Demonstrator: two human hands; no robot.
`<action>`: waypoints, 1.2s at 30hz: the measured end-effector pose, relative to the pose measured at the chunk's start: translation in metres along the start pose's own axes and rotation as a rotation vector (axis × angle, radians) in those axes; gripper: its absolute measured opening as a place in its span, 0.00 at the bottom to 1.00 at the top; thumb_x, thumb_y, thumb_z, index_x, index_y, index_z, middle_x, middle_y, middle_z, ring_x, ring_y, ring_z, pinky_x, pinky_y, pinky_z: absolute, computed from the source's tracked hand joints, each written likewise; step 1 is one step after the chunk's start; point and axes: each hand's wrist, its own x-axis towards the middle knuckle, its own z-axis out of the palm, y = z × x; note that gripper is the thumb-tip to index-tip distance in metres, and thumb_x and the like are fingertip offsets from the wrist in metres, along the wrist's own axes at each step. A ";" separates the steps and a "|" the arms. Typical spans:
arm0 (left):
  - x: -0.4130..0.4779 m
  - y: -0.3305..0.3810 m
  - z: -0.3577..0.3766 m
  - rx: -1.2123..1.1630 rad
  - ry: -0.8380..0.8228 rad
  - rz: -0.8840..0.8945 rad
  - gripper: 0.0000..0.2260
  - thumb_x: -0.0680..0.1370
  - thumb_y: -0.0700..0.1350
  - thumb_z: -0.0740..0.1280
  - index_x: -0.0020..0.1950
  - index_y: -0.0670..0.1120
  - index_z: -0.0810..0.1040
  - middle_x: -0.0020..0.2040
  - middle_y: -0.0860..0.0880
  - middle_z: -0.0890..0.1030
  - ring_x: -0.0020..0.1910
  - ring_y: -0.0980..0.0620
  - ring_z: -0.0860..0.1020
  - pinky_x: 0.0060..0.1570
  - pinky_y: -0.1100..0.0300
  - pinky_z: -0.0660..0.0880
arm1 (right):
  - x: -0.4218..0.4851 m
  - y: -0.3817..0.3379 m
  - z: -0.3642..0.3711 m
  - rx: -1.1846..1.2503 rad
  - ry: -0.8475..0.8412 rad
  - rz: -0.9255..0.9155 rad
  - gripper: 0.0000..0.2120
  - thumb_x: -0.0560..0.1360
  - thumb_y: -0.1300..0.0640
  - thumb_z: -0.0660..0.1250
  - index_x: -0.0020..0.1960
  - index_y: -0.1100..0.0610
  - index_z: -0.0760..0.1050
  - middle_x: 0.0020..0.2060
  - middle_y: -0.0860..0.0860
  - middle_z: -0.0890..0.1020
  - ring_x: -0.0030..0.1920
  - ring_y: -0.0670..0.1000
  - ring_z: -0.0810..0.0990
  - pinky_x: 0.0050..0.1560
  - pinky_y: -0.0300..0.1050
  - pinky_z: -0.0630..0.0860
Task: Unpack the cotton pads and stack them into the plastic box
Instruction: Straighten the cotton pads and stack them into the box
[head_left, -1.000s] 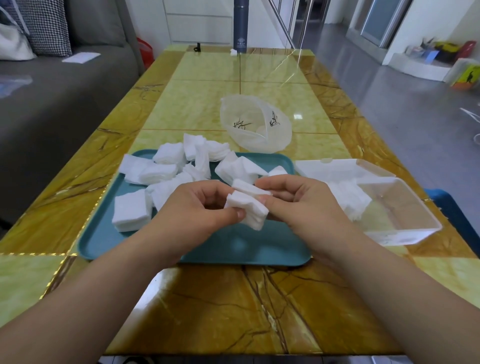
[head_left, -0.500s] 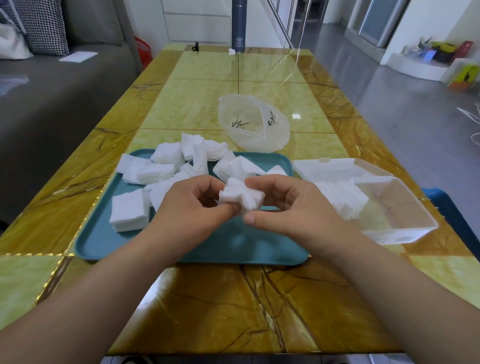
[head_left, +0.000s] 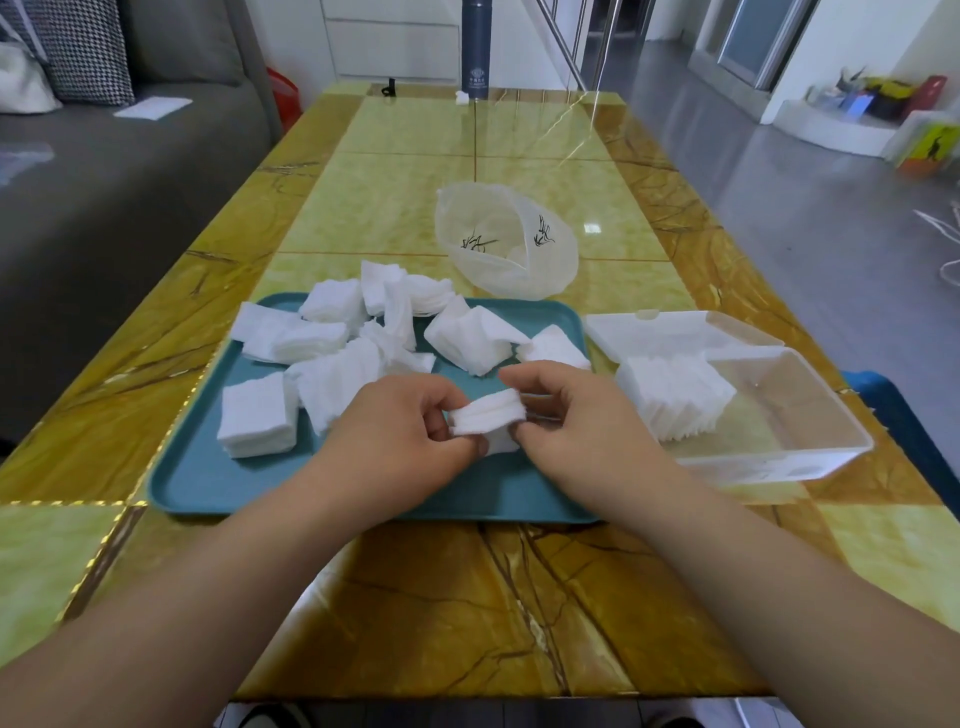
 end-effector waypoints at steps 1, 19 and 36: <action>0.000 0.000 0.001 0.003 -0.004 -0.011 0.05 0.72 0.51 0.78 0.45 0.55 0.84 0.29 0.53 0.78 0.27 0.60 0.73 0.31 0.64 0.68 | 0.001 0.001 0.000 0.020 0.004 0.029 0.22 0.77 0.67 0.70 0.67 0.50 0.79 0.59 0.45 0.83 0.61 0.43 0.81 0.65 0.38 0.77; 0.000 -0.002 0.005 -0.074 -0.005 -0.029 0.06 0.75 0.50 0.75 0.50 0.54 0.81 0.31 0.53 0.78 0.29 0.58 0.74 0.34 0.61 0.71 | -0.005 -0.004 0.013 0.068 0.003 0.133 0.25 0.79 0.65 0.67 0.76 0.56 0.72 0.67 0.48 0.80 0.68 0.45 0.78 0.69 0.37 0.72; -0.018 0.070 0.034 -0.568 0.087 0.093 0.09 0.78 0.40 0.74 0.54 0.52 0.84 0.49 0.51 0.88 0.50 0.48 0.85 0.48 0.48 0.80 | -0.031 -0.018 -0.066 0.330 0.151 0.012 0.14 0.69 0.61 0.75 0.52 0.50 0.81 0.48 0.50 0.87 0.51 0.49 0.86 0.55 0.49 0.83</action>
